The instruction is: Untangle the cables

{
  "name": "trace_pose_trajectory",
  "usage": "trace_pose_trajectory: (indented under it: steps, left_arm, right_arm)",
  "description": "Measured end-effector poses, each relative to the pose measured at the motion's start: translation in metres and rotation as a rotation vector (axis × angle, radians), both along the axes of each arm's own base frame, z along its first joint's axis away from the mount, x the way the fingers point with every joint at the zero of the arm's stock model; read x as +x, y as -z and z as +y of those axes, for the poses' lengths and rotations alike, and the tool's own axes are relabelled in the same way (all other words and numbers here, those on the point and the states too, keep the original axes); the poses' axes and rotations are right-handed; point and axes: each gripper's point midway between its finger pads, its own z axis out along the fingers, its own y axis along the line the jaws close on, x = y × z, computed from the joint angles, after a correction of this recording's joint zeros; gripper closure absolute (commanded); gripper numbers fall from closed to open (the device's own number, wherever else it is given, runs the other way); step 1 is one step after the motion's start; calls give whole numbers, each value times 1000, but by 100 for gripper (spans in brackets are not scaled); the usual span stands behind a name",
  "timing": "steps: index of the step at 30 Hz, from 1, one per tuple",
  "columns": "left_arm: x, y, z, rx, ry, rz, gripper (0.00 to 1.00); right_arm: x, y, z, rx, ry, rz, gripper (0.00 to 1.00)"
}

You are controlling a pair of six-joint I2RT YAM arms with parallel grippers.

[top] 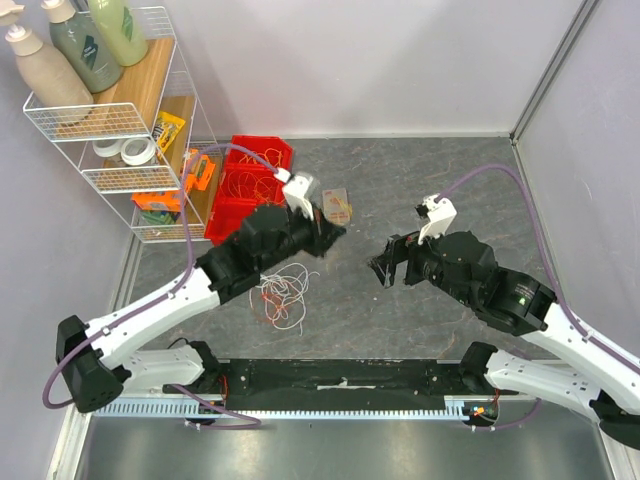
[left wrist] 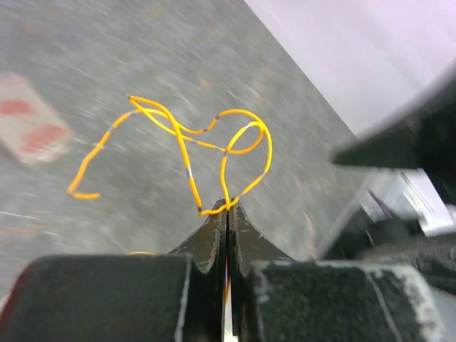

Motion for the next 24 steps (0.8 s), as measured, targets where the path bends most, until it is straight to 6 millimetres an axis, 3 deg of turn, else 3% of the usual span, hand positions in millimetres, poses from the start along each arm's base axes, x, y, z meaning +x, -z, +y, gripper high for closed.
trace_pose_trajectory:
  steps: [3,6,10,14,19,24]
  left_arm:
    - [52,-21,22,5,-210,-38,98]
    - [118,-36,56,-17,-399,-87,98]
    - [205,-27,96,28,-592,-169,98]
    - [274,-3,108,100,-658,-252,98]
    - [335,24,122,181,-695,-332,98]
    - [382,21,136,184,-729,-407,98]
  right_arm:
    - [10,7,-21,-62,108,-13,2]
    - [14,7,-34,-84,160,-31,2]
    - [15,8,-41,-105,181,-41,2]
    - [15,8,-44,-112,188,-44,2]
    - [17,12,-43,-130,194,-40,2]
    - [22,22,-38,-174,192,-23,2]
